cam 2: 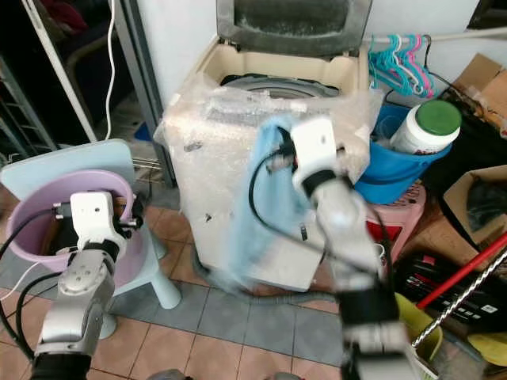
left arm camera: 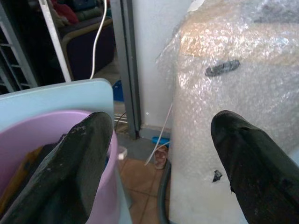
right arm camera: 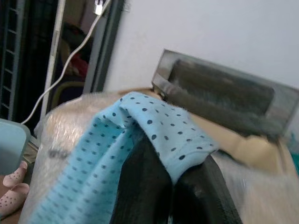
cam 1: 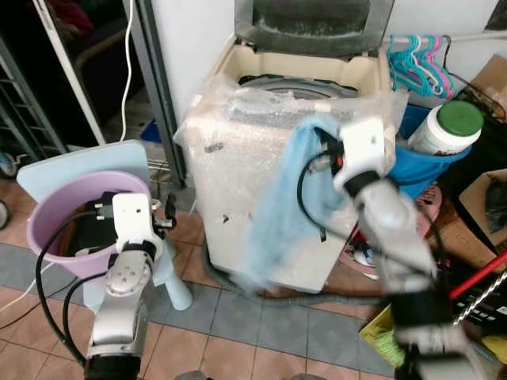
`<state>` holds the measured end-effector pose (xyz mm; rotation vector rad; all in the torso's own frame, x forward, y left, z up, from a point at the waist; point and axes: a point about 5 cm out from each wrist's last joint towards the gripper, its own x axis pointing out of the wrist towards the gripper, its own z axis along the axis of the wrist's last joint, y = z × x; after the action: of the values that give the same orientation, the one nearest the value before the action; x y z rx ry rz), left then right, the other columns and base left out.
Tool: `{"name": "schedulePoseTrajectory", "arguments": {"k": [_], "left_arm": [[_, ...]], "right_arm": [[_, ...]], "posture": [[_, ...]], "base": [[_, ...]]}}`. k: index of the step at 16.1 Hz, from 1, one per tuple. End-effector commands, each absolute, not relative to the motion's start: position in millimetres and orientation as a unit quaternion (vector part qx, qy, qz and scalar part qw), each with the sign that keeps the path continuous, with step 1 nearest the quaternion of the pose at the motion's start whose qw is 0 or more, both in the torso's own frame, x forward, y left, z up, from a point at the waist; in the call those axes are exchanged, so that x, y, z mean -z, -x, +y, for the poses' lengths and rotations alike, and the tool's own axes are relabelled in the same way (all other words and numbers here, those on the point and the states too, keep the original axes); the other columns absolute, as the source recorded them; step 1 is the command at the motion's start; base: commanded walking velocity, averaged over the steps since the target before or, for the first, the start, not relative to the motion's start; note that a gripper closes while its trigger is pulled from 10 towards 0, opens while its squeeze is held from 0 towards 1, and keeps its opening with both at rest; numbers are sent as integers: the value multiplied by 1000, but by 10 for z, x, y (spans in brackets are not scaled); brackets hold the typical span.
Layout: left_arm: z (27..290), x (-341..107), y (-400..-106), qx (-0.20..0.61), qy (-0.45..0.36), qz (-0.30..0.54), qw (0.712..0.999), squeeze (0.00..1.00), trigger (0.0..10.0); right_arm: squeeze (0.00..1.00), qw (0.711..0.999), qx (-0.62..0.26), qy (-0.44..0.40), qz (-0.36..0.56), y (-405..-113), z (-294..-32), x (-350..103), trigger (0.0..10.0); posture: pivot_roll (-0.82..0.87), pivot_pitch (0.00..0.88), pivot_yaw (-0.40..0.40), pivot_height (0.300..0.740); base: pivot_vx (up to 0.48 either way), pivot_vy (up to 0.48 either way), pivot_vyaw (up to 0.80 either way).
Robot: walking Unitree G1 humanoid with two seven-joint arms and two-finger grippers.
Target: Clothes washing
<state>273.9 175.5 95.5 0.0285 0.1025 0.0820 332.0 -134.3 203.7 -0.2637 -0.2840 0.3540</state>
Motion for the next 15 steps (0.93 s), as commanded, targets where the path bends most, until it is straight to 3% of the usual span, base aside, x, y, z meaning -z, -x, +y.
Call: {"name": "schedulePoseTrajectory", "arguments": {"k": [1,7,10,15], "left_arm": [[1740,-984,-2768,-39,-14,45,998,0,10000],[1722,-972,-2777,-39,-8,48,998,0,10000],[1710,-963,-2782,-41,-4,50,998,0,10000],[1696,-963,-2811,-41,-4,49,998,0,10000]], "right_arm": [[0,955,-200,136,-175,-3368,-1316,-2241,10000],[0,910,-288,185,-232,-3528,-1201,-2729,10000],[0,882,-333,215,-253,-3605,-1124,-3000,10000],[0,891,-270,232,-283,-3887,-1381,-3693,10000]], "posture": [[-43,0,14,740],[-40,0,15,740],[-39,0,9,740],[-46,0,10,740]], "base": [[472,0,0],[446,0,0],[376,297,0],[266,187,0]]}}
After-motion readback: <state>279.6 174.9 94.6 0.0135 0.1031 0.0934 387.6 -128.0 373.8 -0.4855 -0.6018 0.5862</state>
